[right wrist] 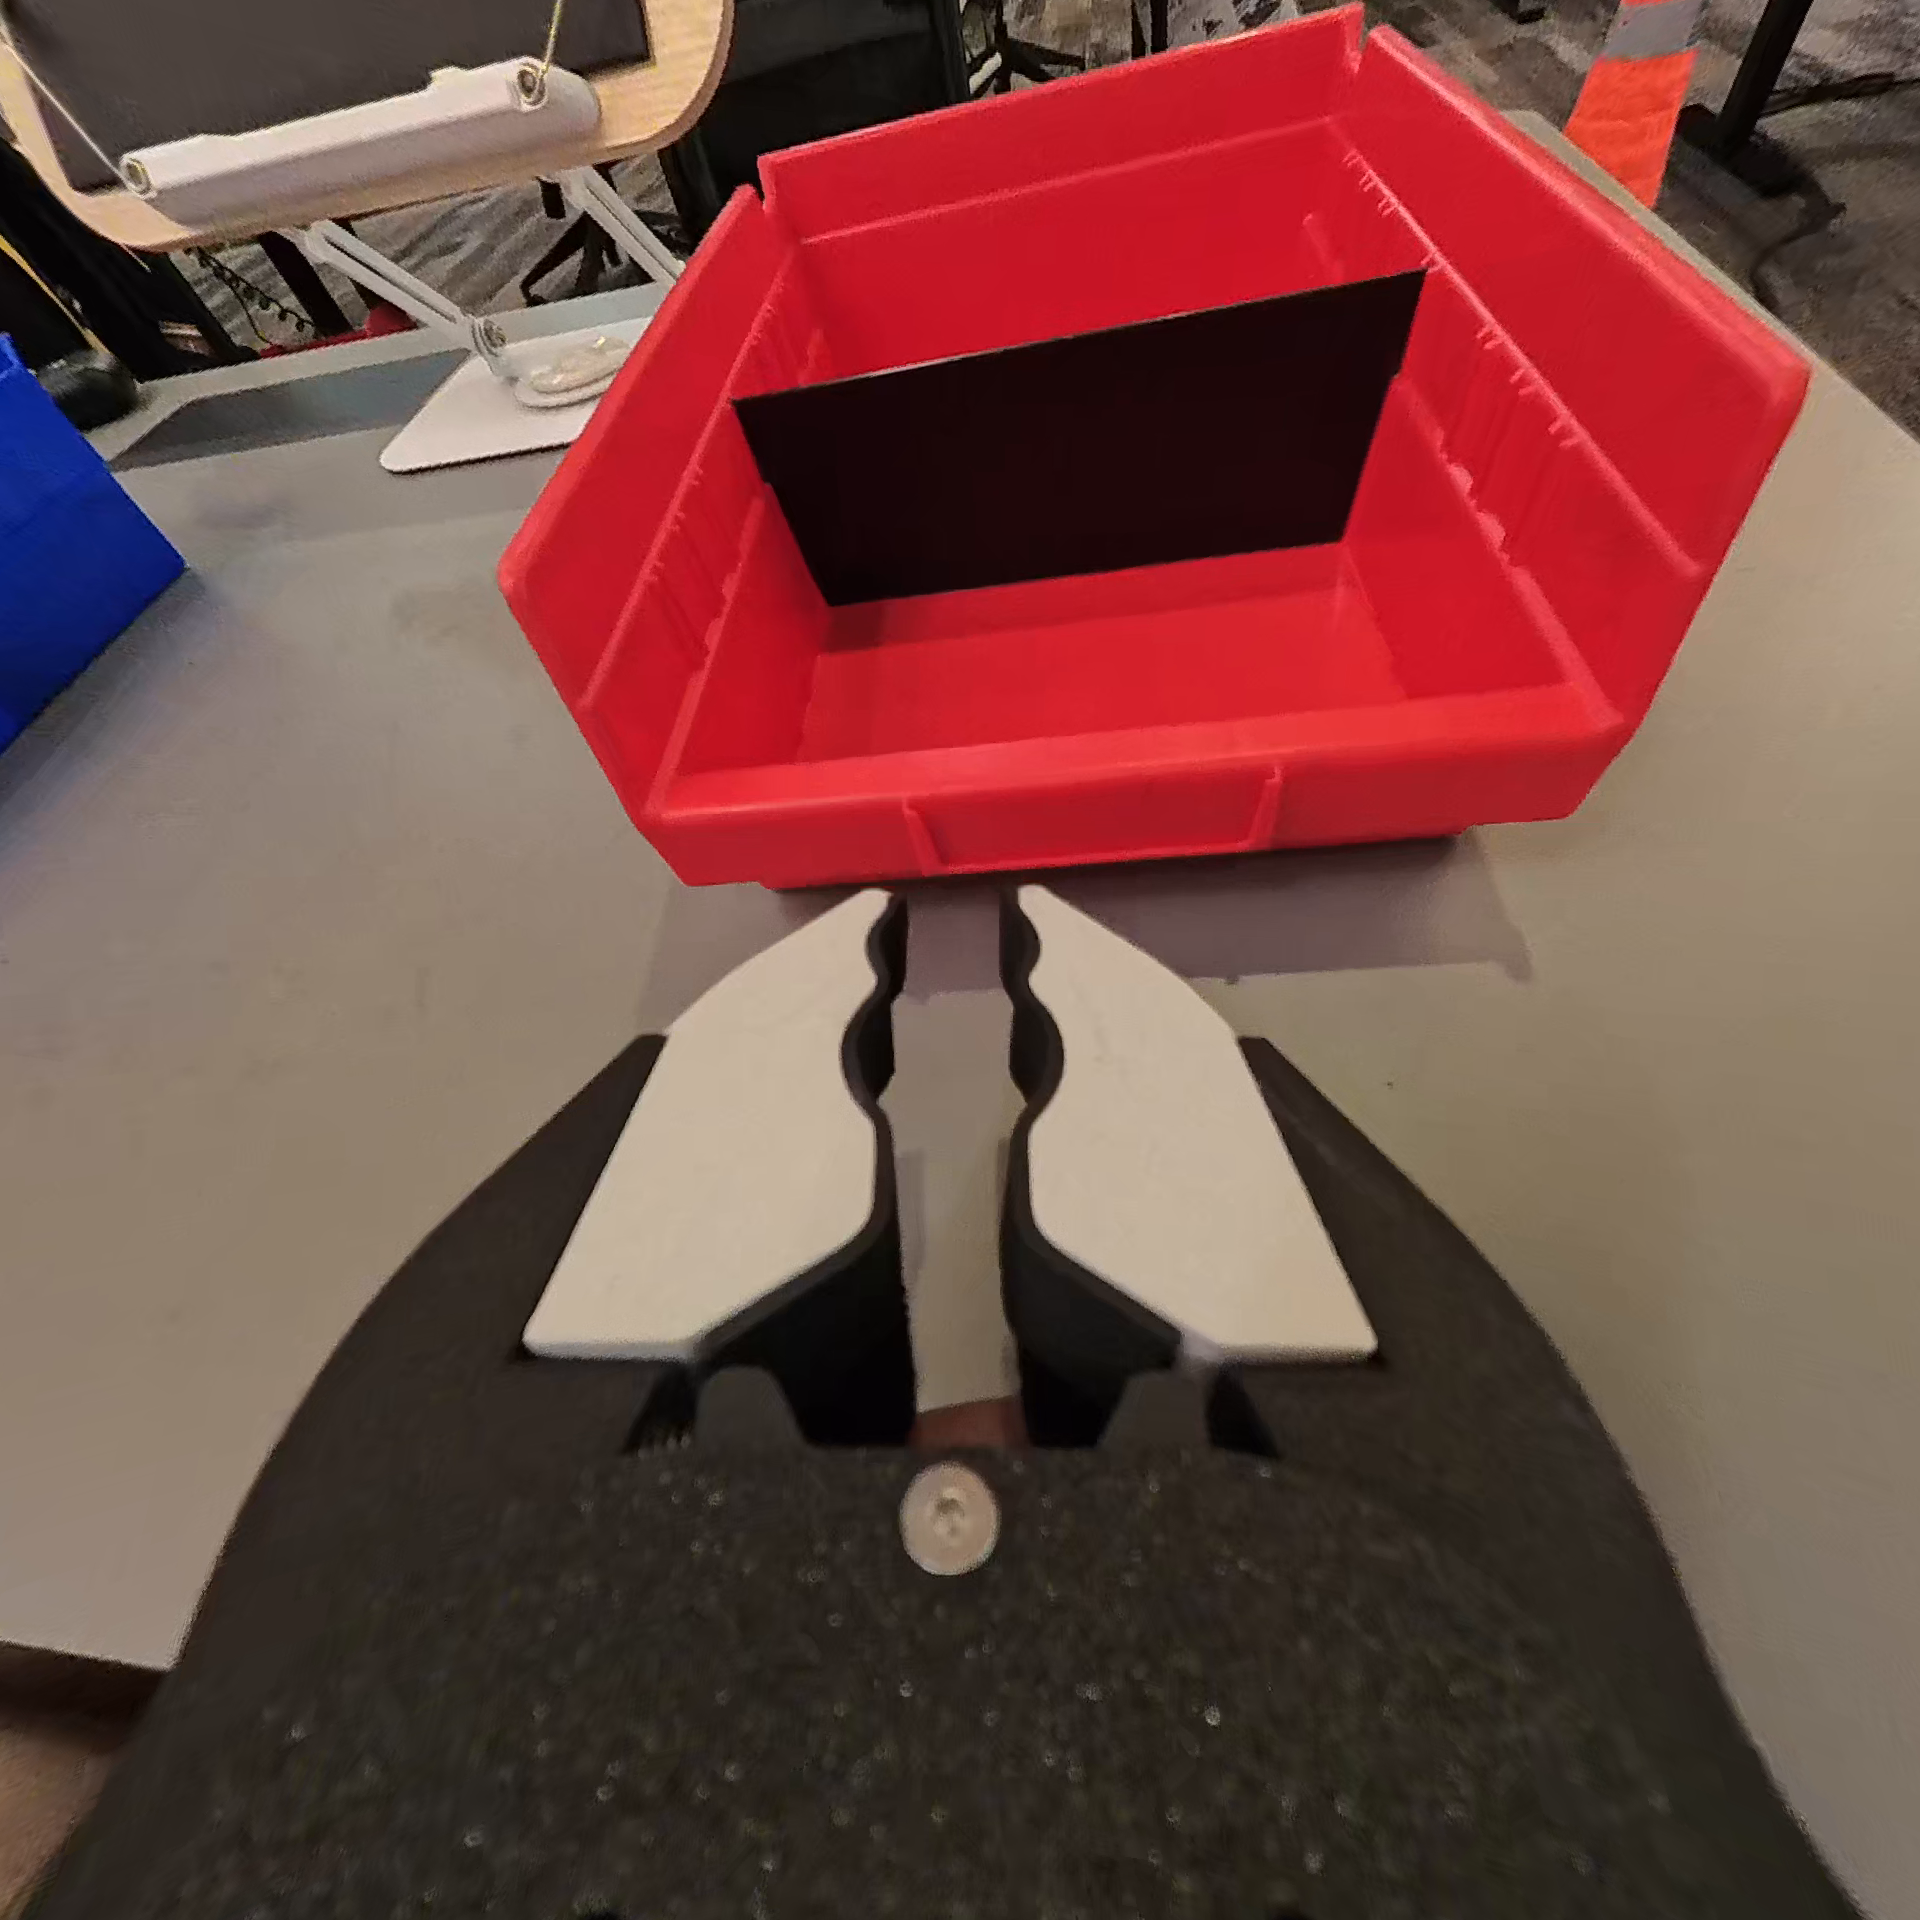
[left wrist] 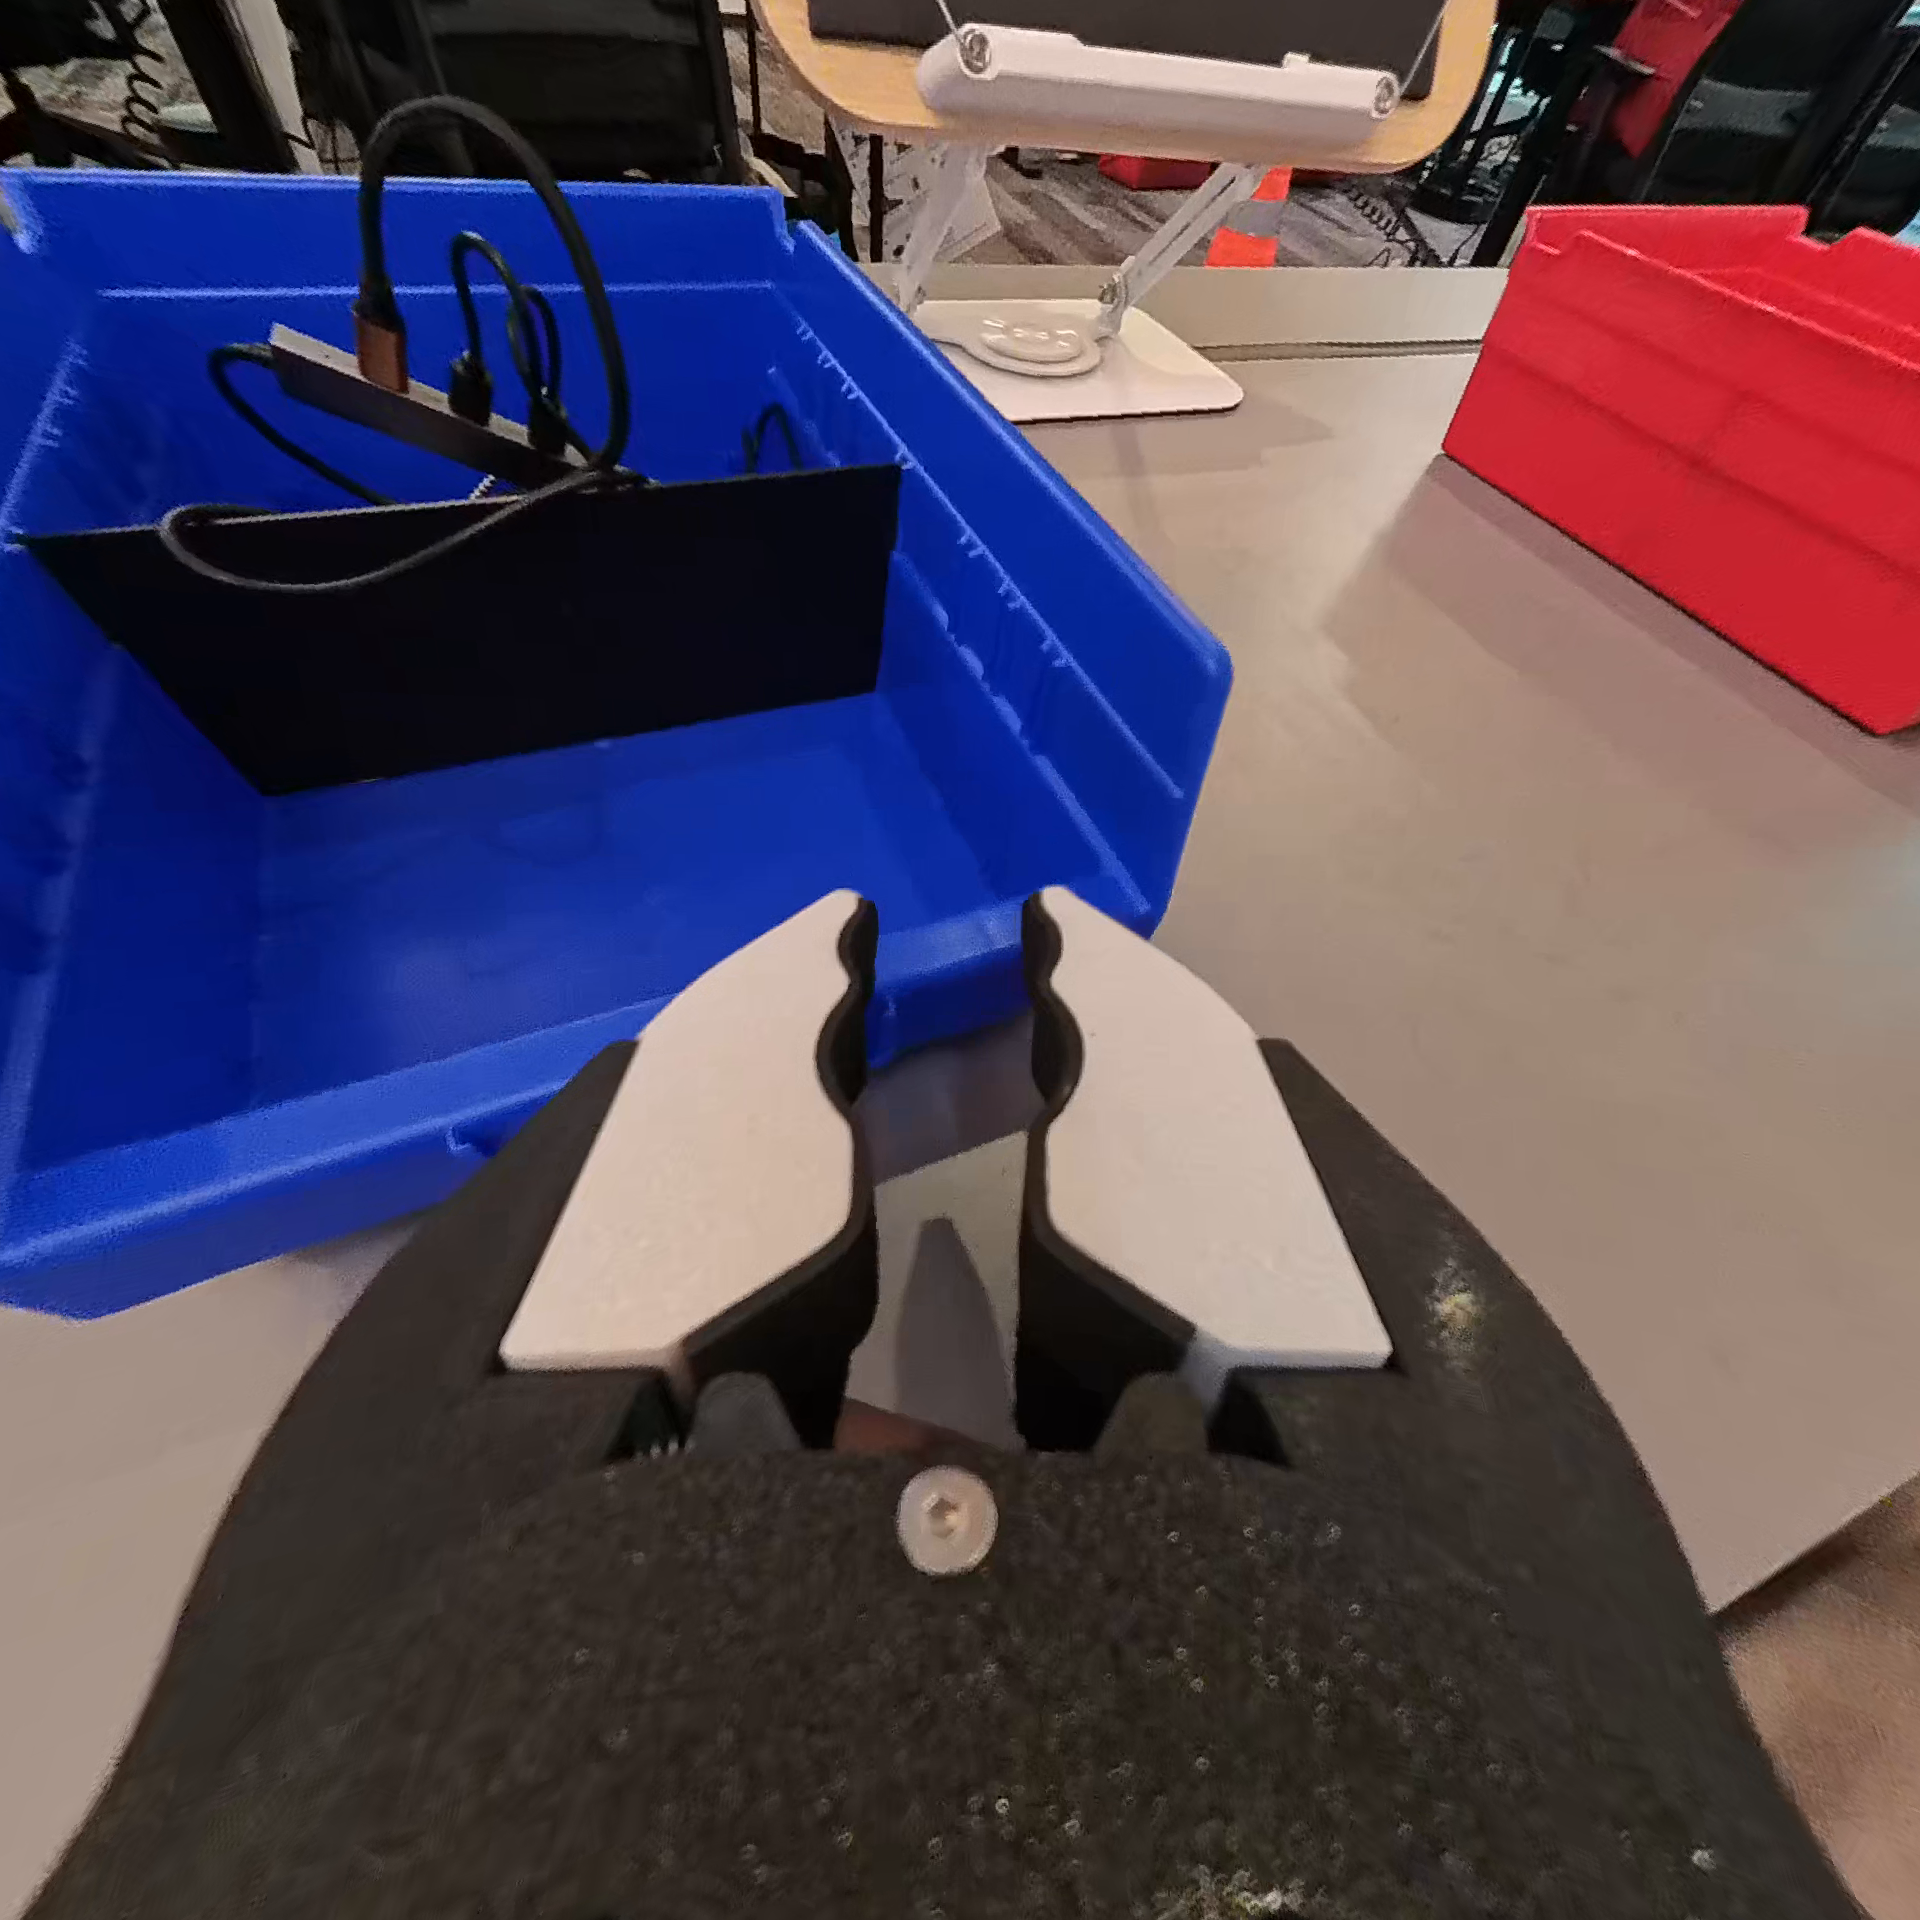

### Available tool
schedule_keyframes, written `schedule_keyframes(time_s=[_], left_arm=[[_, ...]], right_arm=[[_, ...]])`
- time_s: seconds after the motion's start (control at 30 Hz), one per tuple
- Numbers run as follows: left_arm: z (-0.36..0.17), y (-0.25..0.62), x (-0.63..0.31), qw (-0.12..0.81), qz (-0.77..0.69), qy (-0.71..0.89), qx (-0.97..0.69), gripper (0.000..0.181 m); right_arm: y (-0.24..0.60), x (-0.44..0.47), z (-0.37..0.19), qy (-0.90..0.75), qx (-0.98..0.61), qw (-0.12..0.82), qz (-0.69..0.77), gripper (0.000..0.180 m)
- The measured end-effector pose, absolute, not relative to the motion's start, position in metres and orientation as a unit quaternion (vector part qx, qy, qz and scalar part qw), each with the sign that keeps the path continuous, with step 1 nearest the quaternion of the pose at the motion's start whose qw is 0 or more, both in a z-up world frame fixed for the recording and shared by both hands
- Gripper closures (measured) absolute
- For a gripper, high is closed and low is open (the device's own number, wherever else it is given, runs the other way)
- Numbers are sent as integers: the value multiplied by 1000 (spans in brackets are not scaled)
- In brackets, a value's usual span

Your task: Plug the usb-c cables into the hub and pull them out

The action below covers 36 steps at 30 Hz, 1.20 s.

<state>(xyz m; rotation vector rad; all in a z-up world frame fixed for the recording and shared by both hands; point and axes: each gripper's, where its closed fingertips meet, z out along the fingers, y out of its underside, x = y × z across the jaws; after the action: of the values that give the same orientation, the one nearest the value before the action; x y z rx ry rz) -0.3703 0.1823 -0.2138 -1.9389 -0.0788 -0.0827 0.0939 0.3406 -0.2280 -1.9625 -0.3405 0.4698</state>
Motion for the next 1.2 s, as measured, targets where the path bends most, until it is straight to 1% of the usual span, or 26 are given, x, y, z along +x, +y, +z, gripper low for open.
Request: schedule_keyframes(time_s=[0.13,0.2,0.3,0.37,0.4,0.43,0.47,0.53,0.6,0.7,0.73,0.8,0.83,0.93,1.0,1.07,1.13,1.2], left_arm=[[-213,188,-359,563,-75,-3,-823,152],[-205,188,-349,563,-118,27,-818,146],[-167,189,-357,575,-120,90,-804,141],[-137,195,-377,586,-52,169,-791,144],[-128,197,-384,572,-29,222,-789,154],[-125,199,-389,538,-23,276,-796,160],[-123,205,-400,506,-13,305,-807,160],[-117,229,-431,466,17,341,-816,150],[-113,261,-466,438,54,368,-819,151],[-133,306,-514,356,119,436,-818,147],[-145,318,-522,332,123,453,-818,145],[-166,333,-523,296,86,471,-827,147],[-177,339,-525,273,78,481,-829,143],[-203,347,-546,182,115,526,-823,144],[-213,354,-548,169,116,539,-817,144],[-222,359,-544,157,110,551,-812,152],[-233,357,-542,127,116,572,-802,169],[-238,358,-544,122,140,585,-790,170]], right_arm=[[336,100,-228,-146,-820,523,181,163],[335,104,-227,-144,-819,527,178,163],[332,107,-226,-146,-816,531,178,163],[331,107,-227,-152,-815,529,181,163],[331,107,-228,-154,-815,527,183,163],[331,106,-229,-154,-816,525,186,163],[332,105,-231,-154,-818,521,190,163],[332,102,-235,-150,-824,510,199,163],[332,99,-236,-148,-825,504,211,163],[333,93,-238,-152,-827,497,215,163],[333,92,-240,-154,-828,495,213,163],[335,90,-243,-157,-834,488,205,163],[335,89,-244,-157,-836,484,202,163],[335,90,-245,-147,-839,484,203,163],[335,93,-244,-134,-838,487,209,163],[335,94,-244,-126,-838,486,214,163],[336,95,-246,-122,-840,483,215,163],[336,93,-249,-123,-843,475,220,163]])
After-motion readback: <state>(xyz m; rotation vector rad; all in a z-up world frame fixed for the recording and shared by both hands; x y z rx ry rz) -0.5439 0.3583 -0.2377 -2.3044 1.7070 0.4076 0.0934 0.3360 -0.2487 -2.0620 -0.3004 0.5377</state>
